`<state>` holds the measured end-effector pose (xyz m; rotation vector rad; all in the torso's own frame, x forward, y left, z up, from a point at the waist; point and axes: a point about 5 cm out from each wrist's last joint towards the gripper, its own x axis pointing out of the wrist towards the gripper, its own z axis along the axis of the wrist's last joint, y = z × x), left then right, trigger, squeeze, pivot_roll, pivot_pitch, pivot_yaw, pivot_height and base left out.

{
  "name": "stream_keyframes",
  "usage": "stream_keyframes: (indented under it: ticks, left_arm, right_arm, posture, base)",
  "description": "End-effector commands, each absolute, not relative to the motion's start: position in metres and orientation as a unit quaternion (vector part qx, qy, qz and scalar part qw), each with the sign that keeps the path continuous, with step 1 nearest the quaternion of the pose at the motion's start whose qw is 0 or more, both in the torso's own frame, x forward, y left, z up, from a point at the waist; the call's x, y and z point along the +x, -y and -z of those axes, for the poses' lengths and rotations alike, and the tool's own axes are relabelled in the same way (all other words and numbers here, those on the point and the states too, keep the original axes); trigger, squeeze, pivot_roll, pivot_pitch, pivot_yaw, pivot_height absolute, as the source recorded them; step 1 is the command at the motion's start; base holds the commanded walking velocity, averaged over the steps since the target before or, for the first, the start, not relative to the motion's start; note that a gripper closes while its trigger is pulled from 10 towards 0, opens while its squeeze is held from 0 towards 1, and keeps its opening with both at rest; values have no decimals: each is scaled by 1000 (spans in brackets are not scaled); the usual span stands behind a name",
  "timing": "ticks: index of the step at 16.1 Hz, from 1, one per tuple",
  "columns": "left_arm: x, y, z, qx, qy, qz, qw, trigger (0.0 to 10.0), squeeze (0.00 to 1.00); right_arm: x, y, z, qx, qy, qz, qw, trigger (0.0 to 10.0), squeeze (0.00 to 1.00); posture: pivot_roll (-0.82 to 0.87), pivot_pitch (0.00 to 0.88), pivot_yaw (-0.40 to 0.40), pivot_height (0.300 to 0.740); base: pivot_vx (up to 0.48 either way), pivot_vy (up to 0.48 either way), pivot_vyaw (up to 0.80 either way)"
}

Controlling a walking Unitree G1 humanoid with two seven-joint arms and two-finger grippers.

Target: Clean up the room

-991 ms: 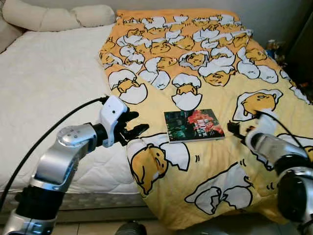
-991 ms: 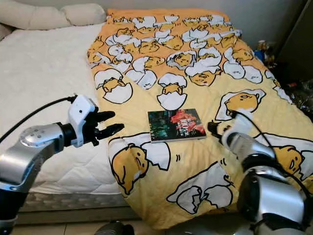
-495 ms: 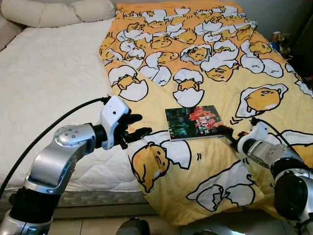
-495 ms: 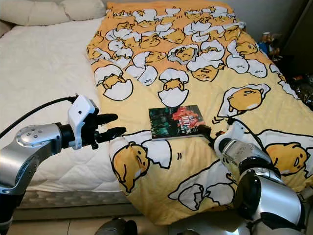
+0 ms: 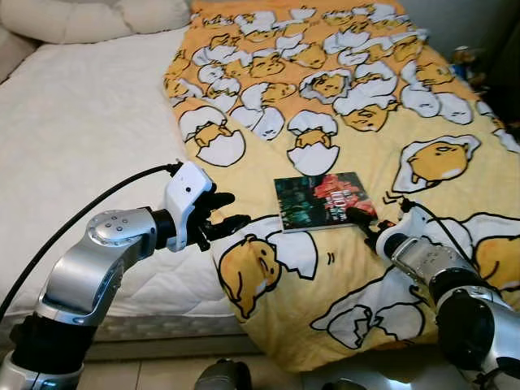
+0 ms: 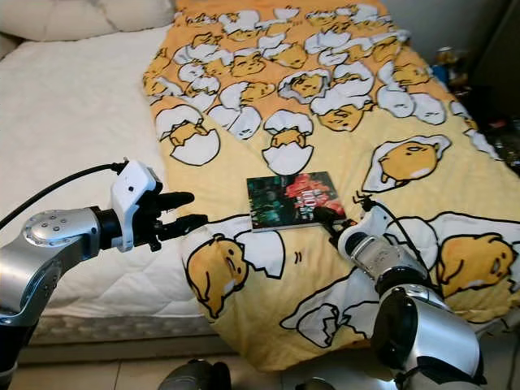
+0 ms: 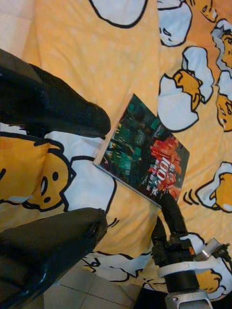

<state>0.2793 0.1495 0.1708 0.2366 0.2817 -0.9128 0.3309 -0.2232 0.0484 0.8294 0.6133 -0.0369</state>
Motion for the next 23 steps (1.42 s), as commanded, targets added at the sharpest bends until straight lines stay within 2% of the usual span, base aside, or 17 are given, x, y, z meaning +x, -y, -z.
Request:
stream_keyframes:
  ticks: [1,6,15,23]
  left_arm:
    - [280,-148,-174,118,-133,443,879,10000,0]
    - [280,-149,-175,118,-132,440,880,10000,0]
    - [272,-153,-177,122,-146,446,875,10000,0]
    - [266,-154,-180,127,-154,451,870,10000,0]
  right_arm:
    - [329,228,-48,406,-294,25,865,10000,0]
    - [326,242,-51,413,-292,37,862,10000,0]
    - [336,220,-52,420,-279,36,863,10000,0]
    - [347,214,-66,496,-222,35,839,10000,0]
  posture:
    - [117,92,111,740]
    - [124,103,104,740]
    - [167,140,126,740]
    - [193,177,124,740]
  base:
    - [0,0,0]
    - [0,0,0]
    - [0,0,0]
    - [0,0,0]
